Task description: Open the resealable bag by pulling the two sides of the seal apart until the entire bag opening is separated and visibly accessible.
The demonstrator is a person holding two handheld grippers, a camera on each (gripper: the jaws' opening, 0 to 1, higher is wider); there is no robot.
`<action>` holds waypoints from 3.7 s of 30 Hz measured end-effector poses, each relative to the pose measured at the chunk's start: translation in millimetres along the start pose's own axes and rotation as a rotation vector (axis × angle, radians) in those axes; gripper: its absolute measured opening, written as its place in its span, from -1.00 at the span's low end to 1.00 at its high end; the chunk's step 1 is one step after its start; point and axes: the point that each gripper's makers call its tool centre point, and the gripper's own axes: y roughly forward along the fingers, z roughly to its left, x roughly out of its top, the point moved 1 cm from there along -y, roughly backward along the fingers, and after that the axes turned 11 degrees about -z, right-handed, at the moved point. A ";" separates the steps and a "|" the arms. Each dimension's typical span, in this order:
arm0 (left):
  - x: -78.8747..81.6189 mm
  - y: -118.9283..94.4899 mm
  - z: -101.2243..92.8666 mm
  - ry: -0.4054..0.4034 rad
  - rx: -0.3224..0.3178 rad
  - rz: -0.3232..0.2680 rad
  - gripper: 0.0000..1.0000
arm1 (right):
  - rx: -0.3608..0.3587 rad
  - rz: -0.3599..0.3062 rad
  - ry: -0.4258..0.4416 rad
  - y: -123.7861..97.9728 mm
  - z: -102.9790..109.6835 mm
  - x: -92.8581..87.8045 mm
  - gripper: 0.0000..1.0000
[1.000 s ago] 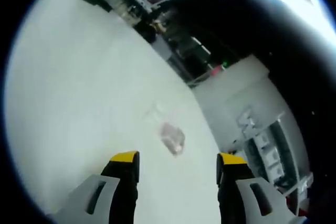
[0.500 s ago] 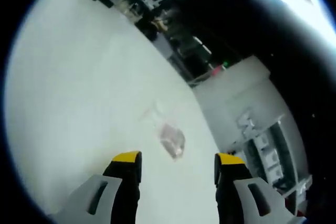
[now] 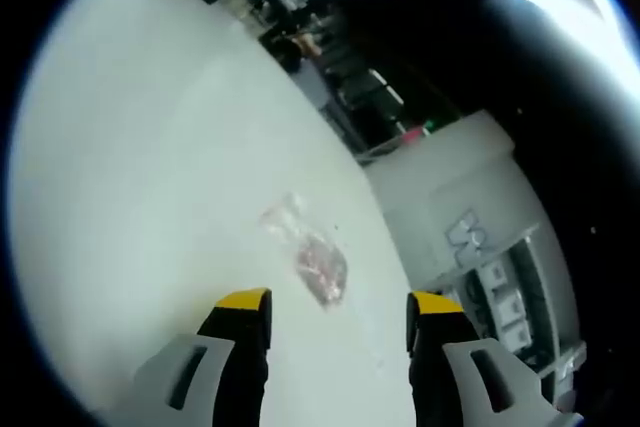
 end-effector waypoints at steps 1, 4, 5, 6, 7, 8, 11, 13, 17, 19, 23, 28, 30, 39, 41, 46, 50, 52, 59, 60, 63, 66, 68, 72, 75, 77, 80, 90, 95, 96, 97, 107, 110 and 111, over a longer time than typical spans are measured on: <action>-1.0 0.1 0.2 -0.002 0.001 0.002 0.47 | 0.000 0.003 -0.003 1.1 0.8 -1.2 0.06; -2.7 0.0 0.1 -0.001 0.003 0.009 0.47 | 0.006 0.007 -0.010 4.5 3.4 -3.3 0.04; -2.3 -0.1 -0.1 0.001 0.003 0.009 0.47 | 0.009 0.008 -0.012 5.9 4.3 -4.0 0.02; -1.5 -0.2 -0.2 0.003 0.003 0.007 0.47 | 0.012 0.009 -0.013 6.6 5.4 -4.1 0.02; -0.6 -0.4 -0.2 0.004 0.004 0.003 0.47 | 0.015 0.010 -0.013 7.9 6.0 -4.3 0.02; -0.1 -0.6 0.0 0.003 0.006 0.002 0.47 | 0.017 0.011 -0.012 9.2 6.5 -4.3 0.02; -0.9 -1.5 1.4 0.003 0.010 0.004 0.47 | 0.019 0.015 -0.017 11.5 7.2 -2.9 -0.01; -2.0 -1.8 1.9 0.001 0.011 0.006 0.47 | 0.023 0.014 -0.019 13.4 8.2 -1.6 -0.01; -3.0 -2.7 3.1 -0.001 0.015 0.007 0.47 | 0.028 0.012 -0.057 16.5 8.4 2.5 -0.02; -3.1 -3.1 3.7 -0.001 0.016 0.007 0.47 | 0.033 0.011 -0.081 17.1 9.5 5.9 -0.03; -3.7 -4.0 4.5 -0.003 0.020 0.008 0.47 | 0.047 0.015 -0.141 19.9 11.4 9.0 -0.03; -3.8 -4.2 4.4 -0.003 0.021 0.008 0.46 | 0.068 0.013 -0.161 26.8 13.5 8.8 -0.01; -4.6 -4.0 4.5 -0.004 0.022 0.009 0.46 | 0.069 0.019 -0.174 30.5 12.3 6.6 -0.01; -5.8 -5.7 9.1 -0.010 0.030 0.011 0.46 | 0.079 0.026 -0.191 40.3 12.0 1.7 -0.04; -5.5 -7.0 11.5 -0.011 0.035 0.011 0.46 | 0.081 0.024 -0.211 42.2 12.6 1.0 -0.05; -3.7 -9.4 16.0 -0.010 0.045 0.006 0.46 | 0.093 0.020 -0.251 42.8 17.3 4.0 -0.13; -4.6 -10.2 19.1 -0.002 0.051 0.012 0.45 | 0.118 0.011 -0.320 45.3 21.3 7.6 -0.19; -4.5 -10.4 19.7 -0.004 0.052 0.011 0.45 | 0.124 0.009 -0.335 47.2 23.3 9.1 -0.22; -8.2 -10.7 23.2 -0.005 0.059 0.020 0.45 | 0.146 -0.008 -0.380 53.8 25.2 18.1 -0.22; -8.5 -10.7 23.8 -0.008 0.061 0.019 0.45 | 0.149 -0.009 -0.387 54.5 25.6 18.3 -0.23; -9.4 -10.4 24.9 -0.012 0.064 0.020 0.44 | 0.161 -0.012 -0.405 56.3 28.2 17.5 -0.32; -11.1 -10.2 24.4 -0.012 0.062 0.024 0.44 | 0.176 -0.022 -0.436 57.6 30.8 17.2 -0.36; -11.7 -10.2 24.3 -0.012 0.062 0.025 0.44 | 0.180 -0.025 -0.447 58.5 30.6 16.9 -0.36; -12.2 -10.9 24.7 -0.018 0.063 0.023 0.43 | 0.203 -0.021 -0.509 59.7 28.9 14.2 -0.35; -12.8 -11.9 26.2 -0.019 0.068 0.024 0.43 | 0.214 -0.019 -0.543 58.7 28.9 12.1 -0.37; -13.2 -12.4 26.8 -0.021 0.069 0.024 0.43 | 0.224 -0.025 -0.557 59.4 29.9 12.3 -0.38; -14.0 -12.7 26.8 -0.022 0.070 0.026 0.43 | 0.227 -0.029 -0.596 62.2 30.3 13.3 -0.38; -15.4 -13.0 27.8 -0.023 0.068 0.031 0.42 | 0.266 -0.030 -0.666 69.0 33.0 14.5 -0.46; -13.3 -14.5 29.2 -0.023 0.071 0.026 0.42 | 0.295 -0.039 -0.693 71.0 39.3 15.9 -0.60; -13.1 -15.0 29.6 -0.023 0.072 0.025 0.42 | 0.298 -0.042 -0.690 71.5 40.9 16.6 -0.65; -13.1 -15.1 30.1 -0.024 0.074 0.025 0.42 | 0.302 -0.046 -0.685 72.1 42.8 17.3 -0.69; -15.2 -16.2 34.4 -0.029 0.084 0.027 0.42 | 0.314 -0.033 -0.660 76.6 47.7 17.4 -0.85; -15.6 -16.1 34.5 -0.031 0.084 0.027 0.42 | 0.317 -0.029 -0.659 76.8 48.2 16.3 -0.89; -15.7 -16.0 34.7 -0.030 0.084 0.027 0.42 | 0.318 -0.026 -0.658 77.1 48.7 15.4 -0.93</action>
